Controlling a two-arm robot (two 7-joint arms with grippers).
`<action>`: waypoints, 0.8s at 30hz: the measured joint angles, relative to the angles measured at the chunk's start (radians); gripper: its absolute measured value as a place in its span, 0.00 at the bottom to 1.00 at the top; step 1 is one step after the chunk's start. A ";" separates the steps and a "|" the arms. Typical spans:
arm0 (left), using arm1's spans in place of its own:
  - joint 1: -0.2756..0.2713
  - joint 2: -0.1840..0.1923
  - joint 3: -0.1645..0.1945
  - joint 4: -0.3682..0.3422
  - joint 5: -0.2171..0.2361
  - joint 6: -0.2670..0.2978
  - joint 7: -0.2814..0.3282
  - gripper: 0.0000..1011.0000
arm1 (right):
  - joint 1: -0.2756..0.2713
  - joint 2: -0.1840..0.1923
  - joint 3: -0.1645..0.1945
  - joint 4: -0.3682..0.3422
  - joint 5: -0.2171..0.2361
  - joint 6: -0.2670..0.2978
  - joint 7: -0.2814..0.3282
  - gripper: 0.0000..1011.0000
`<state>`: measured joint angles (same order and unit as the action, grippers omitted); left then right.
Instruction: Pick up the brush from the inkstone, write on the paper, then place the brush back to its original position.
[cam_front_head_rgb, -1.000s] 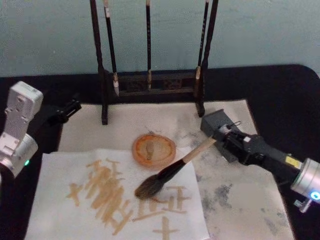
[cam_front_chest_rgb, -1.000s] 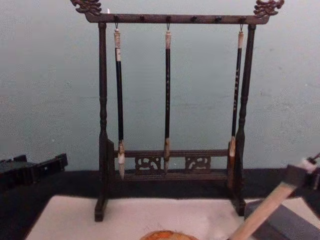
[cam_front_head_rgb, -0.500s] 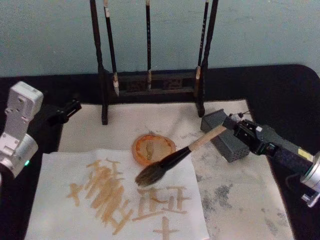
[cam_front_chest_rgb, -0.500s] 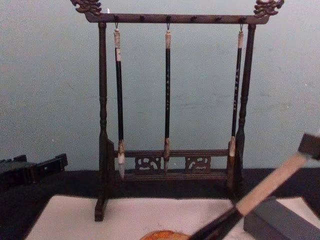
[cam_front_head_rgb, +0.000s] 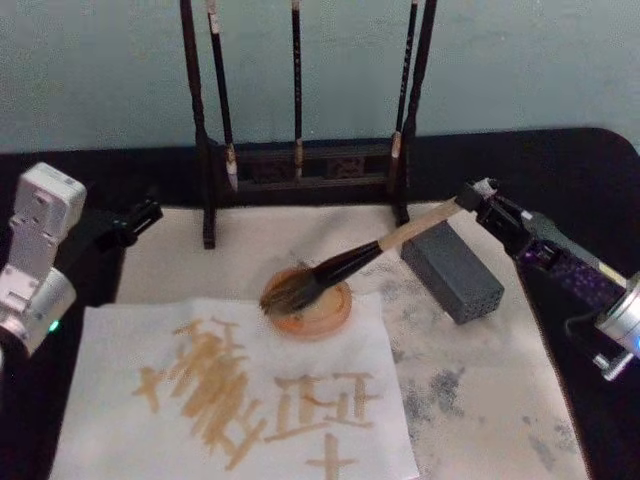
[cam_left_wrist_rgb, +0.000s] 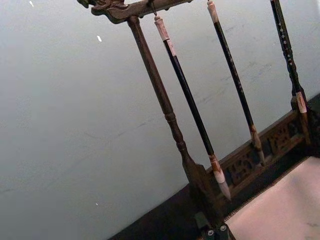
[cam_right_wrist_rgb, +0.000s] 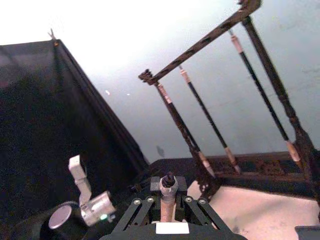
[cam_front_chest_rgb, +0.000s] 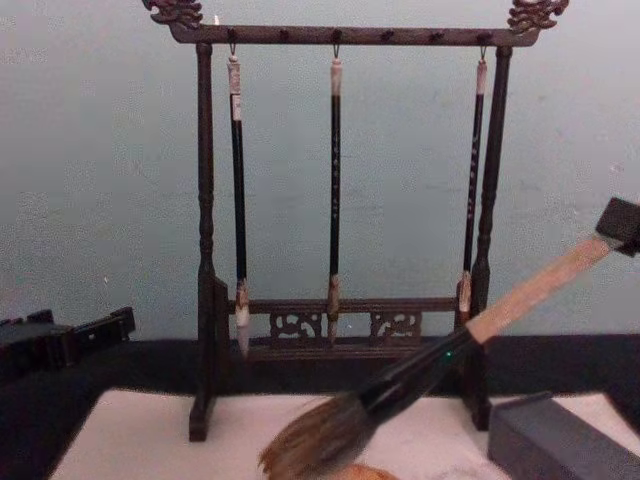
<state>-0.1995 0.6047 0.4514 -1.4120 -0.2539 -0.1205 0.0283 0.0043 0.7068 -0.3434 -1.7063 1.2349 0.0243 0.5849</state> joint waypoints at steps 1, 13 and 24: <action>0.000 0.000 0.000 0.000 0.000 0.000 0.000 0.99 | 0.003 -0.003 -0.001 0.004 0.002 0.001 -0.001 0.17; 0.000 0.000 0.000 0.000 0.000 0.000 0.000 0.99 | 0.059 -0.039 -0.024 0.091 0.038 0.018 -0.016 0.17; 0.000 0.000 0.000 0.000 0.000 0.000 0.000 0.99 | 0.078 -0.047 -0.034 0.127 0.051 0.021 -0.020 0.17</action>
<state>-0.1995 0.6047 0.4514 -1.4120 -0.2539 -0.1206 0.0283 0.0823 0.6595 -0.3776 -1.5796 1.2860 0.0449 0.5648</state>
